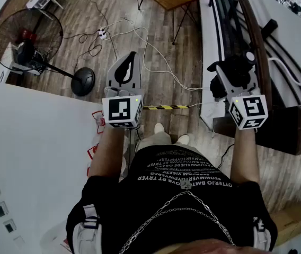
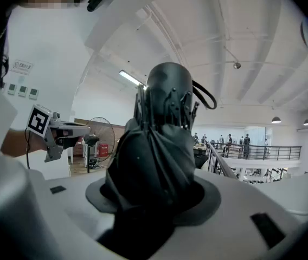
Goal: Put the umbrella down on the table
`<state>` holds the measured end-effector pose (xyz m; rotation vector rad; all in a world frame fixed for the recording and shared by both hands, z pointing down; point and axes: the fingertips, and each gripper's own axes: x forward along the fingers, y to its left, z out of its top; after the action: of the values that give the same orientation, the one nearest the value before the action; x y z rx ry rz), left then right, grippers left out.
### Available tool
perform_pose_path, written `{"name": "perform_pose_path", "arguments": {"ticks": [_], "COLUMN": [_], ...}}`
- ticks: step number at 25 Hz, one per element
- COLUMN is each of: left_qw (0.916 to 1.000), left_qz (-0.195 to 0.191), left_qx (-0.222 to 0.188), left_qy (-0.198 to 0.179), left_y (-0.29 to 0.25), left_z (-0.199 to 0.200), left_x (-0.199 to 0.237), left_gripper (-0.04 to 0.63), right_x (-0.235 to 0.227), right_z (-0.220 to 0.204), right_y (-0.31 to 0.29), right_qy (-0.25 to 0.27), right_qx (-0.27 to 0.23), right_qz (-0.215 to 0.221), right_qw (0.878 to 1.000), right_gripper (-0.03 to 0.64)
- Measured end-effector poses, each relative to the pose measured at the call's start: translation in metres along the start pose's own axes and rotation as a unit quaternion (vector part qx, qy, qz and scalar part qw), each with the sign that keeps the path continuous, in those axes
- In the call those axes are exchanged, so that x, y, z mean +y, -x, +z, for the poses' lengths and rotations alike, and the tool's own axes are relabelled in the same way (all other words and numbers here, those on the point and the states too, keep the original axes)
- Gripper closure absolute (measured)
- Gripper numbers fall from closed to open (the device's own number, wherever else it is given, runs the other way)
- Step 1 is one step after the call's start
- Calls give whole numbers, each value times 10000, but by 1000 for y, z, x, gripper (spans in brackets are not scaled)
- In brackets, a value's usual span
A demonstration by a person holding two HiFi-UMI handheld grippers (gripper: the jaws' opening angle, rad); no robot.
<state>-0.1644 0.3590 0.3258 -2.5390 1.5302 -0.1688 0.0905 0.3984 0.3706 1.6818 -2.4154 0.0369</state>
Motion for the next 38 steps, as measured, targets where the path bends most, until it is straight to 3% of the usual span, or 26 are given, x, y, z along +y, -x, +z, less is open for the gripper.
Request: {"name": "perform_pose_path", "arguments": {"ticks": [4, 12, 20, 23, 29, 32, 36, 38], "left_qw": [9998, 9982, 9996, 9991, 9966, 9976, 9973, 9974], "left_qz": [-167, -479, -263, -373, -804, -688, -529, -446], "left_qx": [-122, -167, -42, -171, -33, 6, -278, -299], "left_qy": [60, -315, -13, 127, -182, -47, 438, 478], "left_y": [7, 18, 30, 31, 17, 0, -33, -54], "left_z": [5, 0, -25, -29, -48, -51, -41, -39], "left_x": [0, 50, 107, 107, 92, 104, 120, 124], "left_gripper": [566, 565, 565, 565, 566, 565, 565, 565], "right_x": [10, 47, 79, 80, 73, 66, 43, 30], "right_z": [6, 15, 26, 31, 12, 10, 23, 24], "right_y": [2, -16, -21, -25, -48, -62, -87, -102], "right_qy": [56, -84, -306, -430, -411, -335, -8, -19], "right_qx": [7, 26, 22, -31, 149, 138, 194, 212], "right_qz": [-54, -202, -398, -428, -462, -437, -360, -337], "right_qw": [10000, 9998, 9987, 9982, 9980, 9984, 9992, 9992], "right_gripper": [376, 373, 371, 371, 371, 371, 371, 371]}}
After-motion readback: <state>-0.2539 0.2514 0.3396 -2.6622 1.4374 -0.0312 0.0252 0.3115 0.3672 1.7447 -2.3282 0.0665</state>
